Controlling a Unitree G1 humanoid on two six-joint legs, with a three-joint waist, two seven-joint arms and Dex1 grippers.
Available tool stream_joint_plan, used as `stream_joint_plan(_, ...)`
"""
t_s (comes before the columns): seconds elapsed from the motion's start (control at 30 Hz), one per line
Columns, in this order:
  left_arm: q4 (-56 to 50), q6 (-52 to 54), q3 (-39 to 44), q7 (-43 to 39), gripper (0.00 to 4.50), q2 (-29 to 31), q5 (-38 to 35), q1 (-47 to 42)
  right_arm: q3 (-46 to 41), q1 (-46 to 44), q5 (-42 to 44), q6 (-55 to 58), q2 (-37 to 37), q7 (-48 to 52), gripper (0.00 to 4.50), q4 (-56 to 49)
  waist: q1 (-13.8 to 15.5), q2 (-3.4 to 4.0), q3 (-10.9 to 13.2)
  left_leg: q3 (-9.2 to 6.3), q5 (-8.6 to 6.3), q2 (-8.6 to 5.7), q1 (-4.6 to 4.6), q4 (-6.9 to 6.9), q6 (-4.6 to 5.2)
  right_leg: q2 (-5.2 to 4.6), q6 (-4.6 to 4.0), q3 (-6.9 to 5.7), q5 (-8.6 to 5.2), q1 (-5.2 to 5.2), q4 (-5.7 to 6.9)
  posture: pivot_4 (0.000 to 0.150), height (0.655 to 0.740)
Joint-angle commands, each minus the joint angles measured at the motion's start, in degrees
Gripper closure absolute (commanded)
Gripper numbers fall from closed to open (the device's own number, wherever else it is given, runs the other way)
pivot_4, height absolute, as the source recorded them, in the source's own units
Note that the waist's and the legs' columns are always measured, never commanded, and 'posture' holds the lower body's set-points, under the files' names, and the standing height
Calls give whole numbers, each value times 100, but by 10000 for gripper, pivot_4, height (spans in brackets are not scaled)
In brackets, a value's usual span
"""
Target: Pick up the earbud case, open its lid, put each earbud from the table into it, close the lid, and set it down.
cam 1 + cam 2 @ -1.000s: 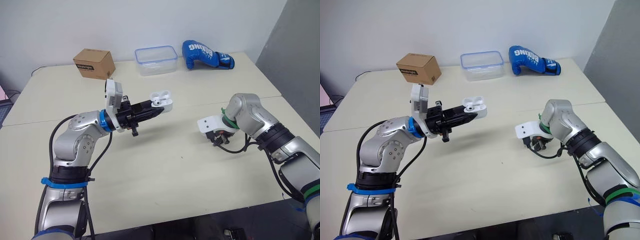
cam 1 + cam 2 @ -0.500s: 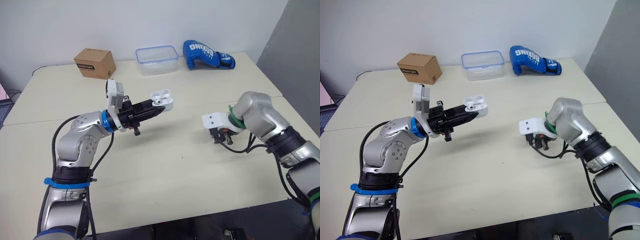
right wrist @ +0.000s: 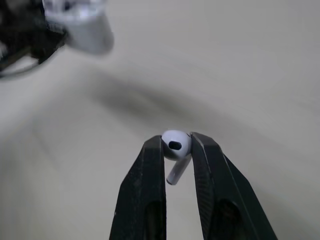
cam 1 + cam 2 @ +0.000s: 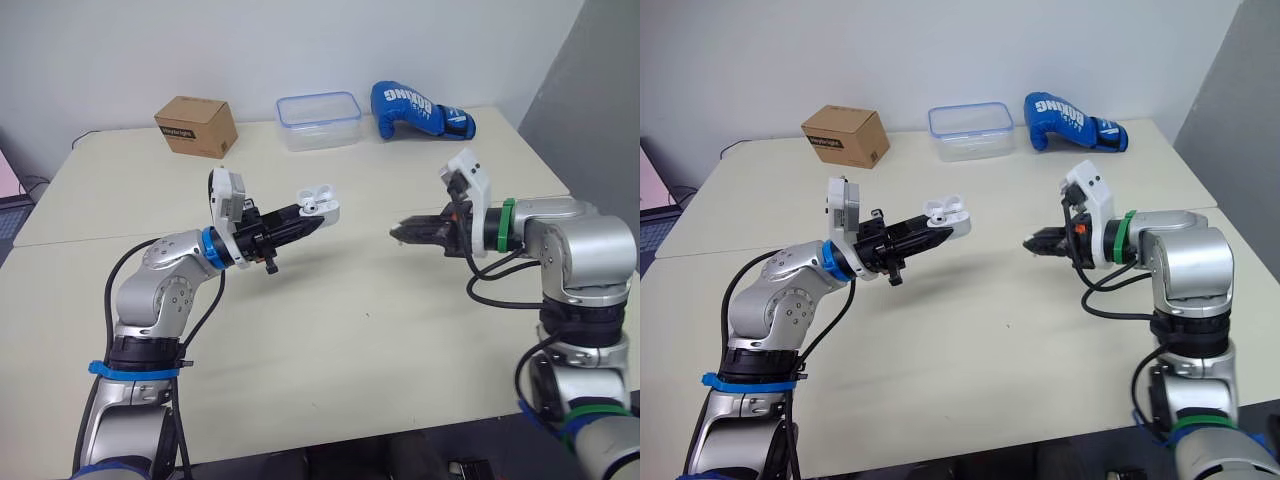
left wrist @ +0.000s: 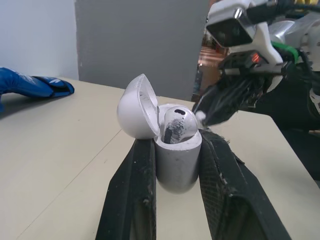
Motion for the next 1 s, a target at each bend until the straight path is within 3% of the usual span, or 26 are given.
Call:
stream_joint_plan(0.03, 5, -129, 79, -102, 37374, 32, 7, -197, -605, -277, 265, 570, 555, -779, 41175, -747, -1, 0, 0, -1, 0, 1, 0, 0, 0, 0, 0, -1, 0, 0, 0, 1500, 7400)
stream_joint_plan(0.2, 161, -114, 56, -130, 37374, 8, 31, -331, -985, -483, 490, 196, 1372, -1734, 41175, -1197, -5, 3, -2, -3, 0, 1, 1, -1, -1, 0, 0, -2, 0, -1, 4, 1500, 7400)
stream_joint_plan(0.33, 119, -3, 53, -97, 37374, -3, -21, -357, -741, -329, 618, -488, 1686, -2373, 41175, -1402, -9, 3, -2, -1, 0, 0, 1, -1, -1, 0, 0, 0, 0, -2, 3, 1500, 7400)
stream_joint_plan(0.7, 189, 215, 49, -94, 37374, -38, -42, -605, 748, 299, 506, -2597, 1841, -3633, 41175, -1204, -40, 3, -2, 0, 0, 1, 2, -2, 0, 0, 0, 1, 0, -3, 3, 1500, 7400)
stream_joint_plan(1.0, 214, 283, 66, -160, 37374, 33, -36, -702, 1104, 525, 762, -3053, 1913, -3998, 41175, -1081, -49, 4, -2, -1, 0, 1, 1, -3, 0, 0, 0, 0, 0, -3, 2, 1500, 7400)
